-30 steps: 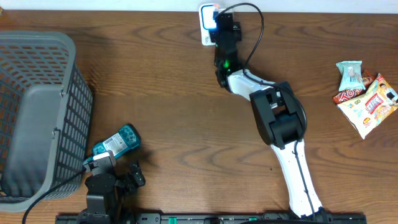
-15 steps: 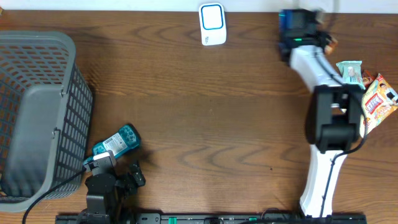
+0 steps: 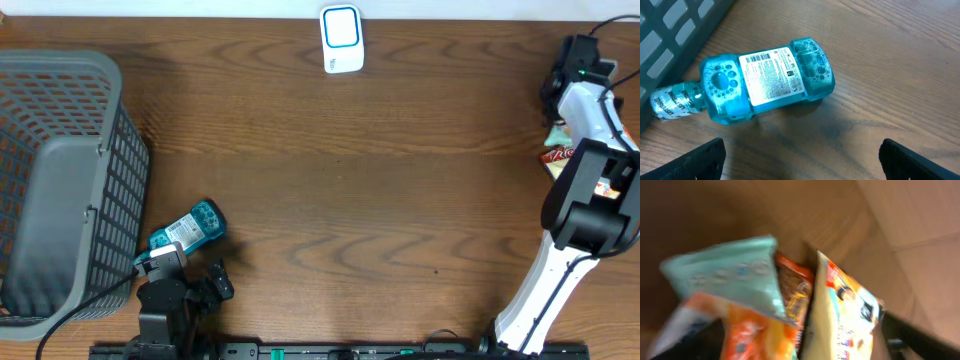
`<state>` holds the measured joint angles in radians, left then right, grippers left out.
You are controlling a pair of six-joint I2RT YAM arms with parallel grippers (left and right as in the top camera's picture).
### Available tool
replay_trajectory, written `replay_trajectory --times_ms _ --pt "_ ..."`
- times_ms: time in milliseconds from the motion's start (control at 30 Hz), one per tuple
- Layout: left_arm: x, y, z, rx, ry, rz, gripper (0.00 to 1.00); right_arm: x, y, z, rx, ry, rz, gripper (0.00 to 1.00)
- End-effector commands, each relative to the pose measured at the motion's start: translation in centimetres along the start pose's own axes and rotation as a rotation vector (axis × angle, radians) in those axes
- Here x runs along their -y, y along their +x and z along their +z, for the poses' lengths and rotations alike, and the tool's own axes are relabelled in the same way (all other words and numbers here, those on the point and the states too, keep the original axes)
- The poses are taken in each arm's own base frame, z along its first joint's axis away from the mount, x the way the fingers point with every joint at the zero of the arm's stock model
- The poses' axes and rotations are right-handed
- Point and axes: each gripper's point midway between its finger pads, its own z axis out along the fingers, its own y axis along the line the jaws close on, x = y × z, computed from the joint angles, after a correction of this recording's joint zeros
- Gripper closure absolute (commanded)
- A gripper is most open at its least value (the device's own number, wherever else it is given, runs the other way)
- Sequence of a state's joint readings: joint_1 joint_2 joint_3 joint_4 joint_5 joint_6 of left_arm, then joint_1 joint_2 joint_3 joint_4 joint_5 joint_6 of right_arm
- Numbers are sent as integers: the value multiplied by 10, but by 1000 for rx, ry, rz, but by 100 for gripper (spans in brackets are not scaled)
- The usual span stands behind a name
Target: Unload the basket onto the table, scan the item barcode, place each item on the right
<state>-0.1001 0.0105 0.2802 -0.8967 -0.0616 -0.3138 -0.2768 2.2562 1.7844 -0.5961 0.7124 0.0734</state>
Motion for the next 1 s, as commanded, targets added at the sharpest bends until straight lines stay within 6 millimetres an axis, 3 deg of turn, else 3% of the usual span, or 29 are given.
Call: replay_trajectory --times_ms 0,100,167,300,400,433,500,567,667,700,733,767,833,867,967 --pt "-2 8 1 -31 -8 19 2 -28 -46 -81 148 -330 31 1" --pt "-2 8 1 -31 -9 19 2 -69 -57 -156 210 -737 7 1" --pt "-2 8 1 -31 -8 19 2 -92 -51 -221 216 -1044 -29 1" --pt "-2 8 1 -31 -8 19 2 -125 -15 -333 151 -1532 -147 1" --pt "-2 8 1 -31 -8 19 2 -150 21 -394 58 -1770 -253 1" --pt "-2 8 1 -31 -8 19 2 -160 38 -414 21 -1840 -303 9" --pt "-2 8 1 -31 -8 19 2 -180 66 -438 -34 -1884 -381 36" --pt "-2 8 1 -31 -9 19 2 -205 101 -462 -92 -1906 -481 56" --pt "-2 8 1 -31 -8 19 2 -239 155 -495 -146 -1942 -632 71" --pt "-2 8 1 -31 -8 19 2 -248 171 -504 -146 -1956 -682 72" --pt "-2 8 1 -31 -8 19 2 -258 190 -515 -137 -1974 -746 71" --pt "-2 8 1 -31 -8 19 2 -268 210 -525 -122 -1992 -813 60" --pt "-2 8 1 -31 -8 19 2 -285 246 -541 -70 -2030 -937 14" --pt "-2 8 1 -31 -8 19 2 -291 260 -548 -39 -2048 -987 4" --pt "-2 8 1 -31 -8 19 2 -312 300 -567 77 -2100 -1116 1"
